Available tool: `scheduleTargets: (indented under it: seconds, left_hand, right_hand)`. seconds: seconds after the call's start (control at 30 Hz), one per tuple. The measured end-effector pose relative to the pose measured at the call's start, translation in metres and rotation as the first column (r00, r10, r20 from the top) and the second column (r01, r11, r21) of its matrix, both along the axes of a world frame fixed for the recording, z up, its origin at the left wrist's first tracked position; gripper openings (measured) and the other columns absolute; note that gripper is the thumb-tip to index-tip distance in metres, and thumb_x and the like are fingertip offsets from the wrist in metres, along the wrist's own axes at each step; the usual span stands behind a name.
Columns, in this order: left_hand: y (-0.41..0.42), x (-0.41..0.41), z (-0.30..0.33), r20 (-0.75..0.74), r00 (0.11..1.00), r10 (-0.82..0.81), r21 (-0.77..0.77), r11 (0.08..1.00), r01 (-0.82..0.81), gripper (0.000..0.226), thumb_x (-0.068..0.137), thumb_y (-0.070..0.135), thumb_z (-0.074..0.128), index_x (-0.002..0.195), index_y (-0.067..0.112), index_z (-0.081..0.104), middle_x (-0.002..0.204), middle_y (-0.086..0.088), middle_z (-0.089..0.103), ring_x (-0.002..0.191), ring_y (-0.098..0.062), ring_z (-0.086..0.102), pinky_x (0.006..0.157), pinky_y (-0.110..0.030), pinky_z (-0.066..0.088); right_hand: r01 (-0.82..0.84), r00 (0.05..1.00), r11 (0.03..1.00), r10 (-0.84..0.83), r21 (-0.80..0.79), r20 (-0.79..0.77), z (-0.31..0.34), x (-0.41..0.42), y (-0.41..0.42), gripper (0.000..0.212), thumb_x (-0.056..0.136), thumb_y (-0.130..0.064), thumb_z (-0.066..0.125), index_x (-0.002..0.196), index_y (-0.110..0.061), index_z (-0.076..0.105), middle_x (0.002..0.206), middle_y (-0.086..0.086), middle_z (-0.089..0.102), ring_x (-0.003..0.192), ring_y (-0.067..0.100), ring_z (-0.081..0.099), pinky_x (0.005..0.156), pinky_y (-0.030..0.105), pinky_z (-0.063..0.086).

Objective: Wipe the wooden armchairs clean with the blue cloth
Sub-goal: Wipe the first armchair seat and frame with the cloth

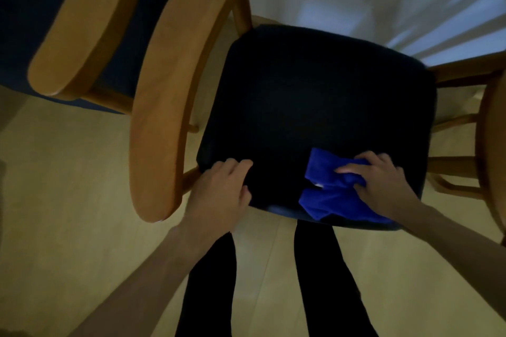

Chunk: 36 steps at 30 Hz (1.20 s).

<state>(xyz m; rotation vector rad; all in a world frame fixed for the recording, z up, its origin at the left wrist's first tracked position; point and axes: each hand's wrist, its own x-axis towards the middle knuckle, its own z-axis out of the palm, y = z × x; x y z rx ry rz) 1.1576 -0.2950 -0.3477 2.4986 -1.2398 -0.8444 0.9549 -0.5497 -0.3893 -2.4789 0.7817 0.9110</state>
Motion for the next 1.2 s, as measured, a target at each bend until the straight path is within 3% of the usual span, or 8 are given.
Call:
scheduleTargets:
  seconds: [0.13, 0.37, 0.47, 0.6, 0.73, 0.93, 1.1, 1.2]
  left_hand:
    - [0.011, 0.005, 0.005, -0.06, 0.998, 0.015, -0.013, 1.0, -0.016, 0.045, 0.091, 0.022, 0.055, 0.135, 0.021, 0.048, 0.112, 0.003, 0.056, 0.097, -0.013, 0.051, 0.078, -0.03, 0.048]
    - [0.044, -0.019, 0.016, -0.096, 0.995, -0.006, -0.011, 1.0, 0.005, 0.048, 0.077, 0.015, 0.074, 0.123, 0.016, 0.062, 0.101, 0.004, 0.063, 0.087, -0.014, 0.06, 0.065, -0.027, 0.053]
    - [0.058, -0.021, 0.015, -0.115, 0.993, 0.016, 0.047, 0.999, -0.011, 0.043, 0.08, 0.019, 0.071, 0.122, 0.019, 0.061, 0.097, 0.008, 0.06, 0.084, -0.01, 0.057, 0.061, -0.018, 0.041]
    - [0.061, -0.018, 0.013, -0.101, 0.994, 0.05, 0.049, 0.998, -0.045, 0.043, 0.079, 0.016, 0.072, 0.12, 0.02, 0.061, 0.099, 0.011, 0.061, 0.086, -0.007, 0.056, 0.063, -0.009, 0.031]
    - [0.053, -0.021, 0.017, -0.114, 0.993, 0.005, -0.001, 1.0, -0.005, 0.035, 0.075, 0.01, 0.073, 0.108, 0.018, 0.066, 0.087, 0.01, 0.058, 0.075, -0.008, 0.055, 0.059, -0.016, 0.041]
    - [0.037, -0.032, 0.009, -0.1, 0.989, -0.107, -0.07, 0.992, 0.1, 0.031, 0.084, 0.021, 0.047, 0.107, 0.013, 0.067, 0.087, 0.004, 0.061, 0.077, -0.013, 0.058, 0.069, -0.019, 0.04]
    - [0.036, -0.03, -0.004, -0.157, 0.987, 0.015, -0.039, 0.999, -0.021, 0.031, 0.084, 0.01, 0.065, 0.115, 0.011, 0.064, 0.092, 0.001, 0.062, 0.085, -0.014, 0.056, 0.067, -0.024, 0.042]
    - [0.049, -0.027, -0.01, -0.194, 0.978, 0.076, -0.024, 0.996, -0.082, 0.028, 0.084, 0.011, 0.065, 0.111, 0.017, 0.063, 0.093, 0.004, 0.062, 0.085, -0.015, 0.058, 0.066, -0.031, 0.049]
  right_hand:
    - [0.193, 0.981, 0.98, -0.192, 0.046, -0.024, 0.013, -0.006, -0.009, 0.041, 0.092, -0.016, 0.059, 0.123, -0.042, 0.06, 0.138, 0.002, 0.043, 0.123, 0.027, 0.038, 0.103, 0.048, 0.038]
    - [0.406, 0.781, 0.907, -0.406, 0.107, 0.475, 0.011, 0.115, -0.046, 0.047, 0.089, -0.01, 0.059, 0.132, -0.029, 0.06, 0.131, 0.017, 0.049, 0.118, 0.035, 0.051, 0.109, 0.036, 0.036]
    - [0.48, 0.806, 0.869, -0.492, 0.123, 0.328, -0.014, 0.159, -0.058, 0.049, 0.091, -0.032, 0.059, 0.139, -0.037, 0.05, 0.145, 0.012, 0.034, 0.131, 0.038, 0.037, 0.111, 0.047, 0.035]
    - [0.22, 0.957, 0.975, -0.217, 0.003, 0.191, -0.028, 0.138, -0.034, 0.073, 0.069, -0.058, 0.057, 0.137, -0.036, 0.043, 0.143, 0.011, 0.035, 0.133, 0.036, 0.029, 0.108, 0.047, 0.031]
    - [-0.042, 0.99, 0.993, 0.026, 0.11, 0.142, -0.017, 0.07, 0.0, 0.054, 0.061, -0.039, 0.058, 0.114, -0.03, 0.061, 0.12, 0.002, 0.054, 0.119, 0.031, 0.047, 0.096, 0.043, 0.042]
    - [-0.19, 0.981, 0.935, 0.19, 0.299, 0.029, 0.004, -0.002, 0.028, 0.035, 0.073, -0.023, 0.067, 0.106, -0.036, 0.064, 0.118, -0.009, 0.051, 0.116, 0.017, 0.038, 0.096, 0.036, 0.039]
    - [0.396, 0.894, 0.91, -0.413, 0.123, 0.172, 0.022, -0.029, 0.029, 0.047, 0.075, -0.016, 0.074, 0.118, -0.03, 0.059, 0.128, 0.002, 0.047, 0.12, 0.024, 0.04, 0.099, 0.03, 0.028]
    - [0.855, 0.514, 0.519, -0.845, -0.001, 0.148, 0.015, -0.037, 0.07, 0.055, 0.079, -0.018, 0.073, 0.127, -0.03, 0.047, 0.14, 0.011, 0.036, 0.127, 0.036, 0.034, 0.106, 0.046, 0.033]
